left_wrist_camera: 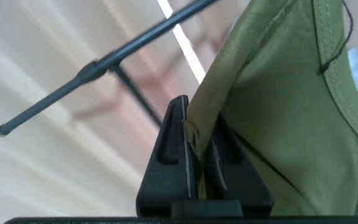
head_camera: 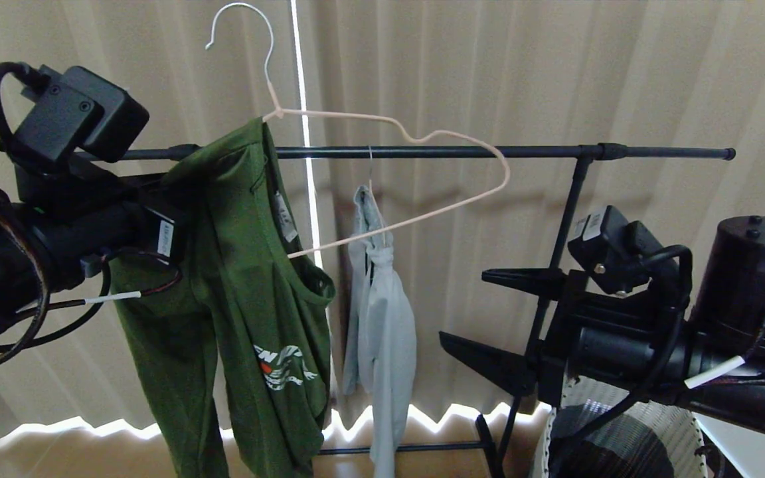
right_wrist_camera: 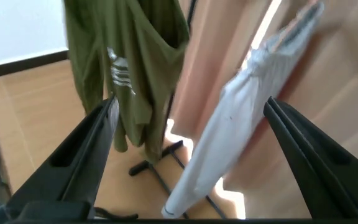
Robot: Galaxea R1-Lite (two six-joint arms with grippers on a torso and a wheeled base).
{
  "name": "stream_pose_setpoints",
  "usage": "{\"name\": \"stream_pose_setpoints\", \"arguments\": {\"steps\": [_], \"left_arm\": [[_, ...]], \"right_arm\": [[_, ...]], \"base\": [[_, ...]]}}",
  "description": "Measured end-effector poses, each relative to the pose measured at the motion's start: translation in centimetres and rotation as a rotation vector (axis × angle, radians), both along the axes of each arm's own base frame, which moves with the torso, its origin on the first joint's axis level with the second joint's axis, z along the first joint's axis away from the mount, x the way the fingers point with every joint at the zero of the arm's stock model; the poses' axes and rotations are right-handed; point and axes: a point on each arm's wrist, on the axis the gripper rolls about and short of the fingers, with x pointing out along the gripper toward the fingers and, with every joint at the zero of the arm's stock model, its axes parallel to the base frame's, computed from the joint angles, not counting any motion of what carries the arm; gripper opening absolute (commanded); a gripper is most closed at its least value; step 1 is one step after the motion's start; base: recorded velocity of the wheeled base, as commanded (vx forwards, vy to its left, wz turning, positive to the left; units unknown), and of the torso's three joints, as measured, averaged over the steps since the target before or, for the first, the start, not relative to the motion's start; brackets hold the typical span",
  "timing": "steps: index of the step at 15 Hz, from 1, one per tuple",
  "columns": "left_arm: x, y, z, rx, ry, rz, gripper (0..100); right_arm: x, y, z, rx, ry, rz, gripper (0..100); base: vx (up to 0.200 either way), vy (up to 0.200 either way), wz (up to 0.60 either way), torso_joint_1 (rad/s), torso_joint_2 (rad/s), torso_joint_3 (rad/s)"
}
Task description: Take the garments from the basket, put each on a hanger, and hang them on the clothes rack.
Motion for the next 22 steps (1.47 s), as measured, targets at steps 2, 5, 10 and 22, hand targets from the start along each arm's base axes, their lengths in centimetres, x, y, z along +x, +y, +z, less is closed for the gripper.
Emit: {"name": "stream_pose_setpoints", "arguments": {"steps": [2, 5, 10, 22], "left_arm": [[-0.4, -0.9, 0.5, -0.02, -0.022, -0.042, 0], [-0.9, -2.1, 1.2, -0.04, -0.055, -0.099, 0], [-1.5, -3.4, 1.3, -0.044, -0.056, -0.164, 0], [-2.5, -4.4, 1.6, -0.071, -0.091, -0.247, 0]], "right_arm": [[0.2, 0.7, -0.4, -0.005, 0.017, 0.003, 100], [0.3, 1.4, -0.7, -0.007, 0.026, 0.018, 100], [0.9, 2.1, -0.5, 0.04, -0.001, 0.021, 100], [1.9, 3.9, -2.4, 0.011, 0.036, 0.04, 100]], "base": [[0.0, 0.0, 0.0, 0.0, 0.0, 0.0], [0.0, 0.0, 0.0, 0.0, 0.0, 0.0], [0.0, 0.0, 0.0, 0.0, 0.0, 0.0], [0.0, 0.0, 0.0, 0.0, 0.0, 0.0]]}}
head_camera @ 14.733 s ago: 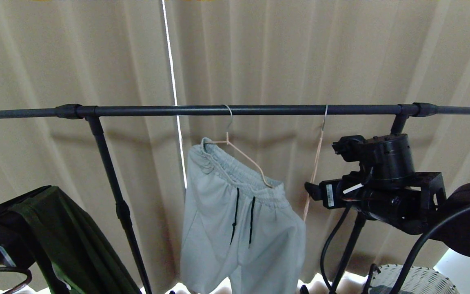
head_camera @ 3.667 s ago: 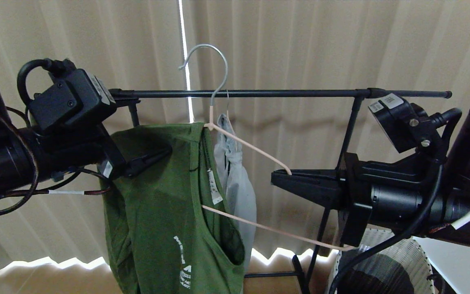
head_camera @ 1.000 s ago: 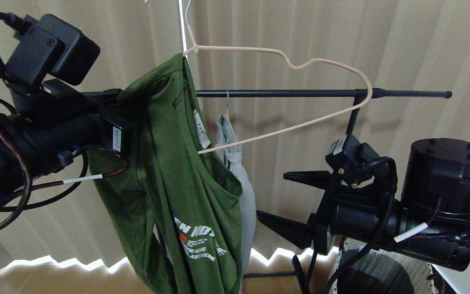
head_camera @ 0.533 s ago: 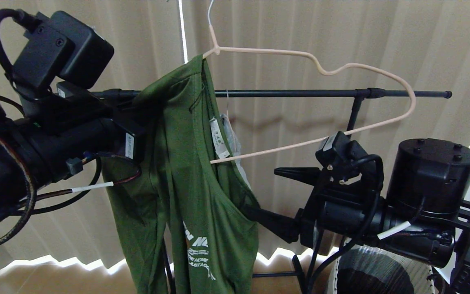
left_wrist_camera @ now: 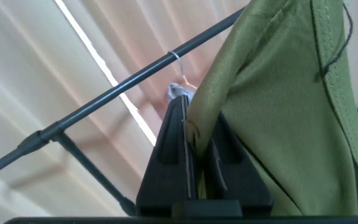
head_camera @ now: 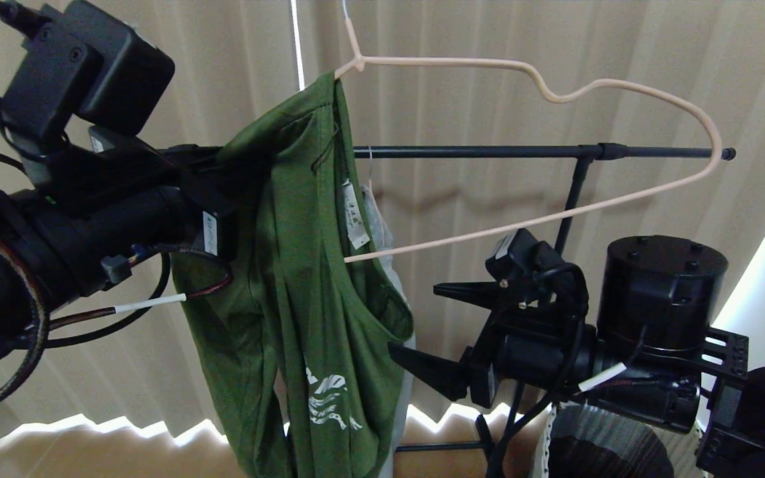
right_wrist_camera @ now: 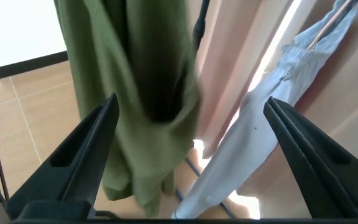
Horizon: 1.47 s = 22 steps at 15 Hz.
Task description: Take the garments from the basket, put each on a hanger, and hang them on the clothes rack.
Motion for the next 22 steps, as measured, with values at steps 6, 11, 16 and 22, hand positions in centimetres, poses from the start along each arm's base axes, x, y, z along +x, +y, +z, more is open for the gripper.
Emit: {"name": "stream_pose_setpoints", "arguments": {"steps": [6, 11, 16, 22], "left_arm": [[-0.4, 0.3, -0.1, -0.006, 0.004, -0.021, 0], [-0.4, 0.4, -0.1, -0.007, 0.003, -0.016, 0], [-0.5, 0.3, -0.1, -0.005, 0.002, -0.021, 0], [-1.3, 0.0, 0.3, -0.027, -0.005, -0.072, 0]], "right_arm": [[0.7, 0.4, 0.6, 0.027, -0.008, -0.011, 100], [0.9, -0.2, 1.3, 0.069, -0.055, -0.029, 100], [1.2, -0.4, 1.2, 0.067, -0.054, -0.038, 100], [2.0, 0.3, -0.3, 0.04, -0.025, -0.04, 0]], "base": [[0.0, 0.0, 0.0, 0.0, 0.0, 0.0], [0.0, 0.0, 0.0, 0.0, 0.0, 0.0], [0.0, 0.0, 0.0, 0.0, 0.0, 0.0], [0.0, 0.0, 0.0, 0.0, 0.0, 0.0]]}}
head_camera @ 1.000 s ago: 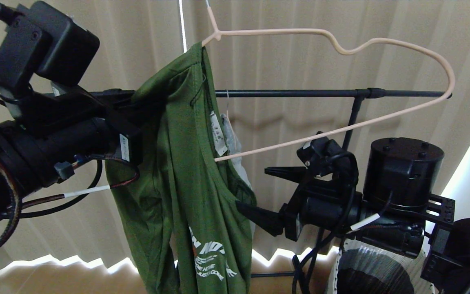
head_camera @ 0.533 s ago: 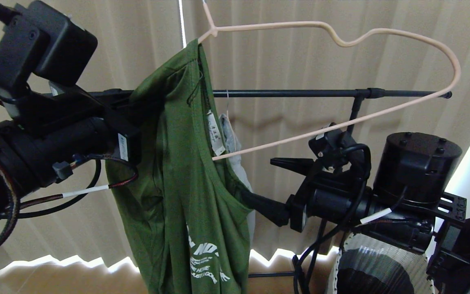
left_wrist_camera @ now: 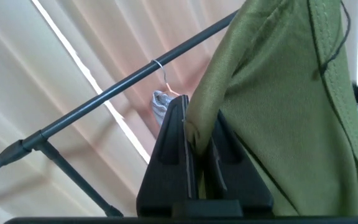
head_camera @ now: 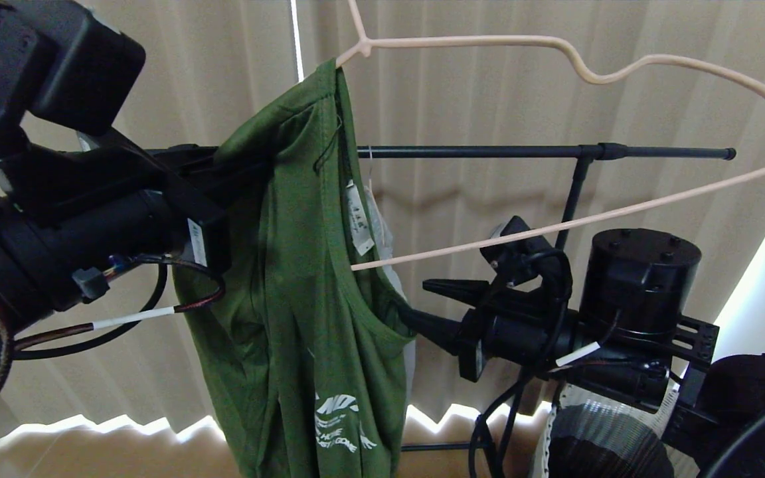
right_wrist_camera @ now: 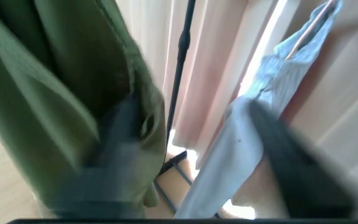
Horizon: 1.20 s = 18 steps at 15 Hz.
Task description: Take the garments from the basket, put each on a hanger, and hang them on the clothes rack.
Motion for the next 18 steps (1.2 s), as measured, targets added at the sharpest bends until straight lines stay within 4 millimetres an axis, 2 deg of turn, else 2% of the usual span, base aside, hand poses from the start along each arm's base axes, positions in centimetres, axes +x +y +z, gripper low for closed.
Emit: {"name": "stream_pose_setpoints", "arguments": {"steps": [5, 9, 13, 18], "left_arm": [[-0.2, 0.2, 0.2, -0.007, -0.007, -0.003, 0], [0.9, 1.6, 0.0, 0.016, -0.009, 0.083, 0], [2.5, 4.5, -3.2, 0.2, 0.02, 0.238, 0], [2.7, 6.2, -5.9, 0.326, 0.013, 0.313, 0]], "right_arm": [[0.1, -0.2, -0.5, -0.012, 0.015, -0.008, 0], [0.0, -2.6, -0.3, -0.016, 0.018, -0.074, 0], [0.1, -6.7, 1.2, 0.007, -0.015, -0.198, 0], [0.0, -8.2, 2.4, 0.03, -0.052, -0.243, 0]], "base": [[0.0, 0.0, 0.0, 0.0, 0.0, 0.0], [0.0, 0.0, 0.0, 0.0, 0.0, 0.0], [0.0, 0.0, 0.0, 0.0, 0.0, 0.0], [0.0, 0.0, 0.0, 0.0, 0.0, 0.0]]}}
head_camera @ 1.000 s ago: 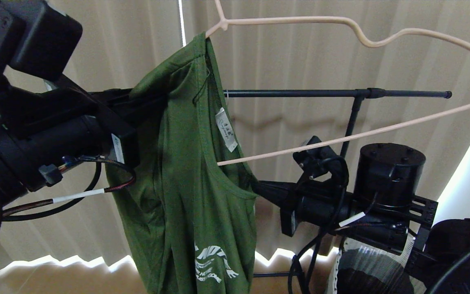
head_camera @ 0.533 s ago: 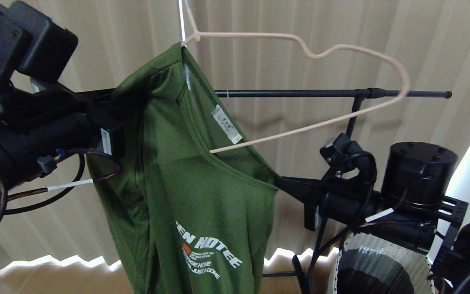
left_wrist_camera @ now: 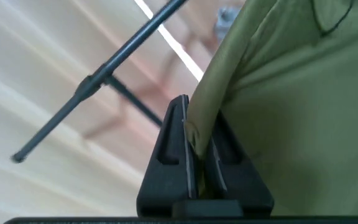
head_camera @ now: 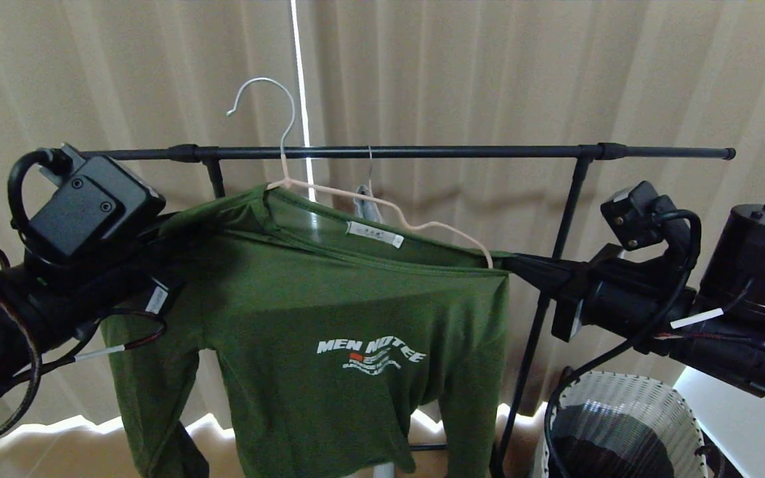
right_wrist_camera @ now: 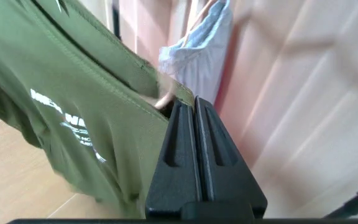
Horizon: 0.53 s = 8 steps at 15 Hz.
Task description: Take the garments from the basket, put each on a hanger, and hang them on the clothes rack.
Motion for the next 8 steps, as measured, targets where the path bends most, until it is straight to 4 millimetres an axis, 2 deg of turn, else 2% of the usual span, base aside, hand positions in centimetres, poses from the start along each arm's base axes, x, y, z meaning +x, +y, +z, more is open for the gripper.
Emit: {"name": "stream_pose_setpoints", "arguments": {"steps": [6, 7, 8], "left_arm": [[0.0, 0.7, -1.6, 0.022, 0.046, 0.029, 0], [0.0, 0.7, -1.6, 0.023, 0.047, 0.028, 0], [0.1, 0.6, -1.6, 0.022, 0.045, 0.028, 0]], "right_arm": [[0.1, -0.3, 0.4, -0.002, -0.003, -0.003, 0], [-0.3, 0.1, 0.4, -0.013, 0.011, 0.019, 100], [-0.9, 0.7, 0.3, -0.032, 0.032, 0.051, 100]], "base": [[0.0, 0.0, 0.0, 0.0, 0.0, 0.0], [0.0, 0.0, 0.0, 0.0, 0.0, 0.0], [0.0, 0.0, 0.0, 0.0, 0.0, 0.0]]}}
